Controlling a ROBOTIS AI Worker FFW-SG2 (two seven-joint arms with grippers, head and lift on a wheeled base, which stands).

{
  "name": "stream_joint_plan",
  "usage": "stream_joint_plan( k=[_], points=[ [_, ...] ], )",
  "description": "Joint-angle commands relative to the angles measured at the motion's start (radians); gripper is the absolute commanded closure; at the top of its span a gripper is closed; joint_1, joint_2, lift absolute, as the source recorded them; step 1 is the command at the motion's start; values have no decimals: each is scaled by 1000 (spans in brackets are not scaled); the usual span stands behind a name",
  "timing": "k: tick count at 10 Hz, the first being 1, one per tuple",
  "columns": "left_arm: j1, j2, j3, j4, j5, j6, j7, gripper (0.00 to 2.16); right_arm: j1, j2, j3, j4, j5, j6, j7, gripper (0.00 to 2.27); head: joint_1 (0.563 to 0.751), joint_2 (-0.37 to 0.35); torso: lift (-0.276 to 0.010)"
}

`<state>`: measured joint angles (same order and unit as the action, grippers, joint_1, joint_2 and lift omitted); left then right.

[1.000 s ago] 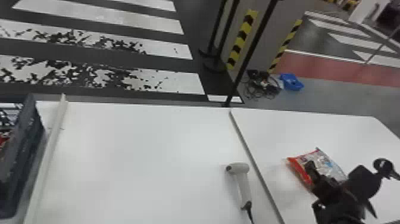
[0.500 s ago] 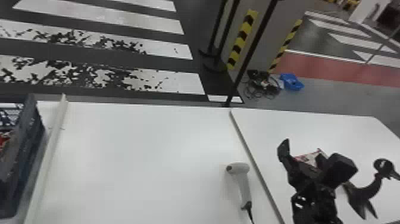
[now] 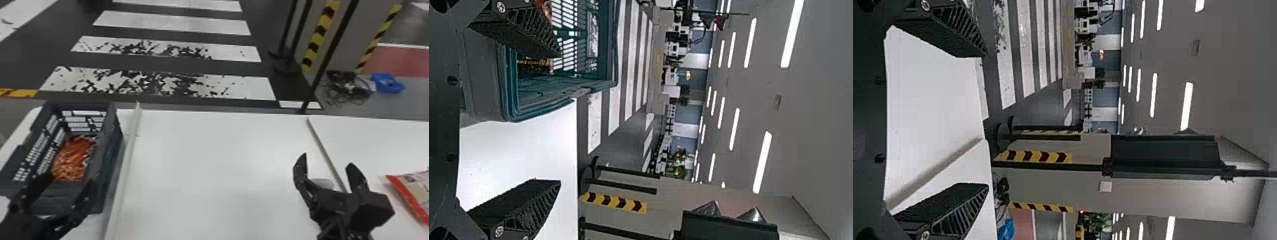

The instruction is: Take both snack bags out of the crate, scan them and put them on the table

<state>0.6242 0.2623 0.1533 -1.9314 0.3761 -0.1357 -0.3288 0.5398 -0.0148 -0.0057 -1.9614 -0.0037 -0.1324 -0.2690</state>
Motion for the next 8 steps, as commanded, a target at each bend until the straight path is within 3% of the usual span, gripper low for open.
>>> stream_joint_plan(
  k=[1, 4, 8],
  points=[
    [0, 0, -1, -6, 0, 0, -1, 100, 37, -1, 113, 15, 67, -89, -15, 66, 695, -26, -92],
    [6, 0, -8, -23, -3, 0, -7, 100, 75, -8, 236, 88, 125, -255, -98, 66, 695, 107, -92],
    [14, -3, -14, -92, -3, 46, -7, 100, 85, -11, 288, 170, 148, -279, -104, 66, 695, 172, -92]
  ],
)
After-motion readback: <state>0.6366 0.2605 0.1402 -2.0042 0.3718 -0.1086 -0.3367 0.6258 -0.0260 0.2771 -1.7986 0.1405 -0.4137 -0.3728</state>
